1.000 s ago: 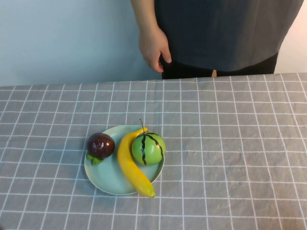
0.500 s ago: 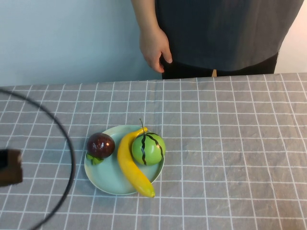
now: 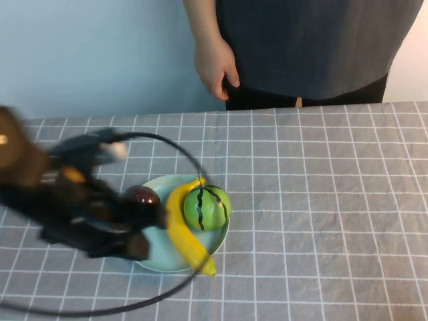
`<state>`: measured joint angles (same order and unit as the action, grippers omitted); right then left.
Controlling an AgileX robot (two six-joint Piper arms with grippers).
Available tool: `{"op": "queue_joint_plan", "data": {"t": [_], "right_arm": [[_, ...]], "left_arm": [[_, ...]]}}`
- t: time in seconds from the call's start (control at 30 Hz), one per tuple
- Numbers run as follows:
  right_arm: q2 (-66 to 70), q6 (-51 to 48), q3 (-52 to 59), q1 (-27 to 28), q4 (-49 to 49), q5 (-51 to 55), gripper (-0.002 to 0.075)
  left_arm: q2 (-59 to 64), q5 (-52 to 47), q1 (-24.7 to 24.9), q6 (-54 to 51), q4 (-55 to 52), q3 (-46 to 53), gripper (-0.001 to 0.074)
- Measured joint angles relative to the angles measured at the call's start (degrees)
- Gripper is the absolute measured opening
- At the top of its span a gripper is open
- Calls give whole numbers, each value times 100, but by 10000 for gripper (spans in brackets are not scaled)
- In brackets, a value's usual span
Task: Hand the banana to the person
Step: Pick up the banana
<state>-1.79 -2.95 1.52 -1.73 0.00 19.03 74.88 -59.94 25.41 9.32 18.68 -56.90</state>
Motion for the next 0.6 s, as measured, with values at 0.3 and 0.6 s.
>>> {"op": "queue_joint_plan", "data": {"t": [0.3, 0.6], "right_arm": [[0, 0, 0, 0, 0, 0, -7], [0, 0, 0, 0, 0, 0, -7]], "left_arm": [[1749, 100, 920, 310, -555, -1260, 5], [2897, -349, 929, 182, -898, -2004, 461]]}}
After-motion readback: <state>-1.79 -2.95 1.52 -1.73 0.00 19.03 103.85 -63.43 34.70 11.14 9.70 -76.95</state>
